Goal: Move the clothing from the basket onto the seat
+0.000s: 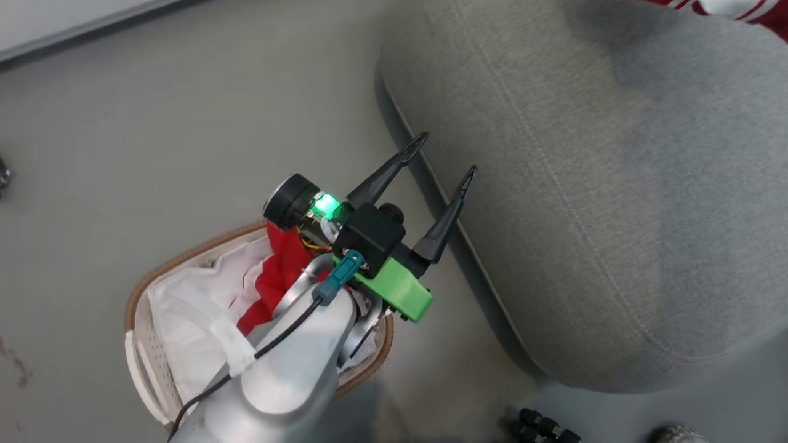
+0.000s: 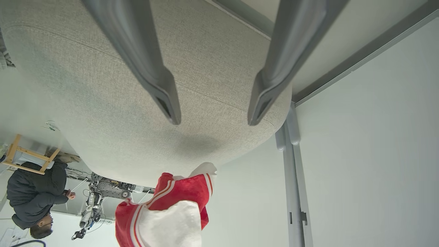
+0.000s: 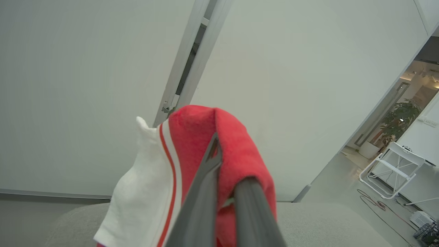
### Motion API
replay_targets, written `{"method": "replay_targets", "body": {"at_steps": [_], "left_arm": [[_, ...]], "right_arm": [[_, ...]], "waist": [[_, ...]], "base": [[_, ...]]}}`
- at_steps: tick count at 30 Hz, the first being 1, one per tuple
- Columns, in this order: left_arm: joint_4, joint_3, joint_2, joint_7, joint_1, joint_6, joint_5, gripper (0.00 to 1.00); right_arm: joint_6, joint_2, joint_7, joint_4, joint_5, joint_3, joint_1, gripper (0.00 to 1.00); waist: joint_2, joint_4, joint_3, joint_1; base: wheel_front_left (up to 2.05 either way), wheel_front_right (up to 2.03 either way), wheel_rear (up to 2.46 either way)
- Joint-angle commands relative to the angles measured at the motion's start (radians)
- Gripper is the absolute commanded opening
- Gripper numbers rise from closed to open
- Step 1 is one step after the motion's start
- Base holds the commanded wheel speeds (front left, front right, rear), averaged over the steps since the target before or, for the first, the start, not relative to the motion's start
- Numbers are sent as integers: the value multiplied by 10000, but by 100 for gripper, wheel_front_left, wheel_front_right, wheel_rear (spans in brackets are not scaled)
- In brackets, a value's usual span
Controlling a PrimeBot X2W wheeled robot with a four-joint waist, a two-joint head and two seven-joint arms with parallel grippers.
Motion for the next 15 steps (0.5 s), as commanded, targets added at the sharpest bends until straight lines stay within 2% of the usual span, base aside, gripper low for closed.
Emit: {"method": "replay_targets", "body": {"at_steps": [1, 8, 9, 10, 11, 12, 13, 14, 15], "left_arm": [[-78, -109, 85, -10, -392, -44, -27, 100], [-175, -455, 172, -9, -1059, -47, -126, 100], [-182, -480, 171, -9, -1100, -47, -134, 100], [-178, -501, 171, -9, -1118, -47, -145, 100], [-167, -519, 166, -9, -1122, -47, -180, 100], [-148, -528, 164, -9, -1109, -48, -202, 100], [-115, -528, 161, -9, -1062, -48, -207, 100], [-88, -518, 159, -9, -1007, -48, -237, 100], [-57, -495, 159, -9, -929, -48, -253, 100]], "right_arm": [[-10, -73, -50, 380, -88, -146, -385, 0], [-12, 15, -50, 1955, -628, -1152, -1040, 0], [-12, 119, -49, 2138, -710, -1327, -889, 8], [-12, 210, -49, 2264, -750, -1451, -732, 24], [-12, 301, -44, 2417, -819, -1552, -517, 29], [-12, 375, -36, 2501, -865, -1640, -325, 39], [-12, 473, -38, 2516, -840, -1836, -123, 85], [-12, 543, -36, 2518, -838, -1959, 78, 100], [-12, 650, -36, 2469, -891, -2051, 374, 100]], "waist": [[-1, 1163, 1679, -1], [-1, 1656, 2452, -1], [-1, 1691, 2480, -1], [-1, 1714, 2486, -1], [-1, 1737, 2475, -1], [-1, 1746, 2440, -1], [-1, 1747, 2370, -1], [-1, 1740, 2307, -1], [-1, 1728, 2205, -1]], "base": [[0, 0, 0], [0, 0, 0], [0, 0, 0], [0, 0, 0], [0, 0, 0], [0, 0, 0], [0, 0, 0], [0, 0, 0], [0, 0, 0]]}}
